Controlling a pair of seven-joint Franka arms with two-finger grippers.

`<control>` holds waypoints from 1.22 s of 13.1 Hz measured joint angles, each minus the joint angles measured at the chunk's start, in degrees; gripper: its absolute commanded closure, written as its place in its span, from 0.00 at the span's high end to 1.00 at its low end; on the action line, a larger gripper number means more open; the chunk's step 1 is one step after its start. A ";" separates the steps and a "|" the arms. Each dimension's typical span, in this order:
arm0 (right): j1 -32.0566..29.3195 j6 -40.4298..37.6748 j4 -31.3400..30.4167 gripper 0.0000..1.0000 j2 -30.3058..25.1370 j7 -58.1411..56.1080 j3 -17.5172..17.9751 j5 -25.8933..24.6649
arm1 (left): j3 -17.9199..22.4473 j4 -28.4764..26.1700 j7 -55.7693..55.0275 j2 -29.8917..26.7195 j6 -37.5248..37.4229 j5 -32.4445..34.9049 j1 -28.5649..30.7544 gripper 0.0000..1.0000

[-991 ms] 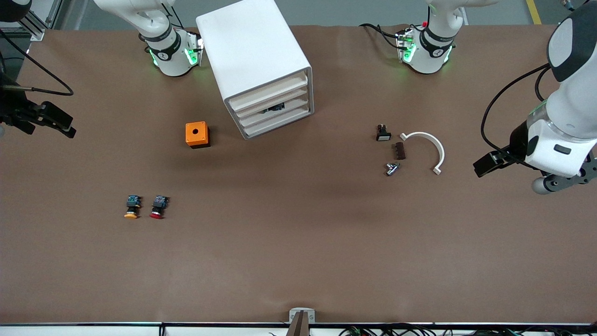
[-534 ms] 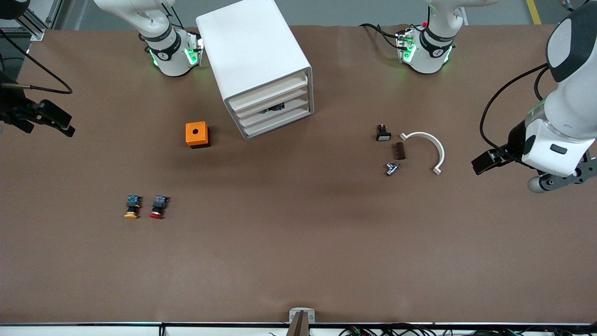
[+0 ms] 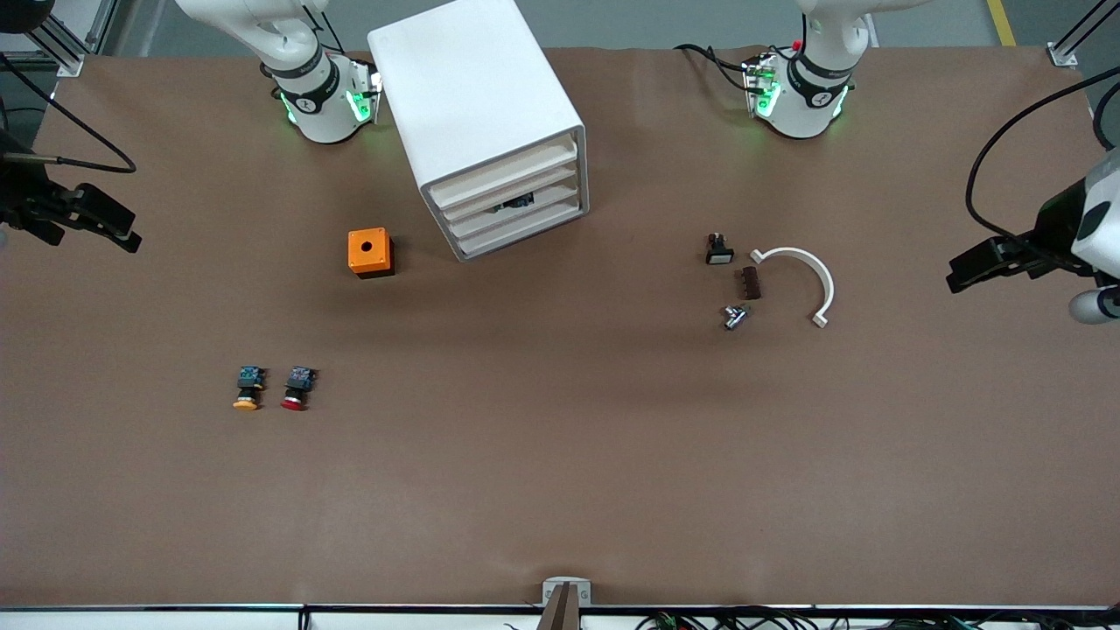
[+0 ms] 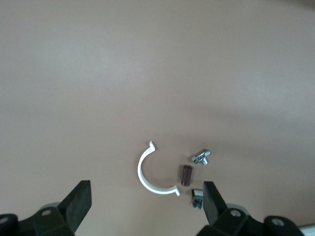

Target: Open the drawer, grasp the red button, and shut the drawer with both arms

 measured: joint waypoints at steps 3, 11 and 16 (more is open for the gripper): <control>0.00 -0.05 -0.15 1.00 0.00 0.00 0.00 0.00 | 0.13 -1.91 0.19 -2.29 -0.85 -0.60 -0.20 1.00; 0.00 -0.03 -0.48 1.00 -0.11 0.01 0.00 0.00 | 5.69 -12.70 1.32 -12.19 -0.60 -1.68 -4.54 1.00; 0.00 -0.02 -0.86 1.00 -0.11 0.02 0.00 0.00 | 5.77 -14.08 2.67 -13.25 0.06 -1.68 -4.54 1.00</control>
